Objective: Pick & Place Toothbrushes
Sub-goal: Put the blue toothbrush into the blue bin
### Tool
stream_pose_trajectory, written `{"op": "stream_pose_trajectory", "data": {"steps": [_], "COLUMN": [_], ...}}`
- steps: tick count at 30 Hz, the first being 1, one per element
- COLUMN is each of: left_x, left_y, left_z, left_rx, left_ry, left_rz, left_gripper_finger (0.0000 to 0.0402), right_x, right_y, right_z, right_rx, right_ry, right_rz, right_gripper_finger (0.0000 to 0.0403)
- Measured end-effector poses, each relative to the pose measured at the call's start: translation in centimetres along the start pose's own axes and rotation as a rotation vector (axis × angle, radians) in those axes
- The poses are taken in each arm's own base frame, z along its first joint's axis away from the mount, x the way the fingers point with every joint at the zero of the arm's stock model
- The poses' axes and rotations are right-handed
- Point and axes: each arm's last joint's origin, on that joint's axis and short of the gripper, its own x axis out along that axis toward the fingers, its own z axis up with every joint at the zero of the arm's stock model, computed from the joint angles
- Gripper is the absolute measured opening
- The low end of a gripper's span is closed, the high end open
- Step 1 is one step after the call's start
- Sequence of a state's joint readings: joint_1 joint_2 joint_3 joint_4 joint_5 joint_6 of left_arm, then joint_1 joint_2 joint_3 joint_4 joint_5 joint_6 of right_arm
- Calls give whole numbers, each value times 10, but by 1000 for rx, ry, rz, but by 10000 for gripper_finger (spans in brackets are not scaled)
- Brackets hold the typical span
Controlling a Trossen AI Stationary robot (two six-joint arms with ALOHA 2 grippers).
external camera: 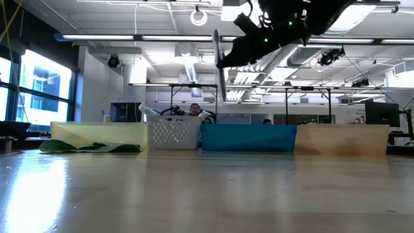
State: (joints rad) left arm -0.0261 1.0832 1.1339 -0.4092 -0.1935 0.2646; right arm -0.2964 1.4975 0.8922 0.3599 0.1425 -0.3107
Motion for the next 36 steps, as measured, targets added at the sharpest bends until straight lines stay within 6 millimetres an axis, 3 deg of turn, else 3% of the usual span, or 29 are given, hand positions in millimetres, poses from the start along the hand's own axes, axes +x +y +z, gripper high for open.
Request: {"op": "stream_pose_trajectory", "data": {"steps": [6,15,26,36], "left_x": [0,0,0,0], "left_y": [-1,-1,-1,-1], "left_z": [-2,-4,-4,-5], "left_rx": [4,9,9,10], "left_ry": [21,44,44,48], "left_rz": [-6,-10,-8,-10], "left_gripper_finger": [191,191,191,191], "right_x": [3,-2,-11,3], "right_y": [-29,-57,-68,-61], "right_z": [-2,-35,-58,-89], "right_rx": [3,40,102,107], "right_ry": [127,375,577,724], "right_rz": [-23,-25,7,53], "right_gripper_finger": [10,10,10,10]}}
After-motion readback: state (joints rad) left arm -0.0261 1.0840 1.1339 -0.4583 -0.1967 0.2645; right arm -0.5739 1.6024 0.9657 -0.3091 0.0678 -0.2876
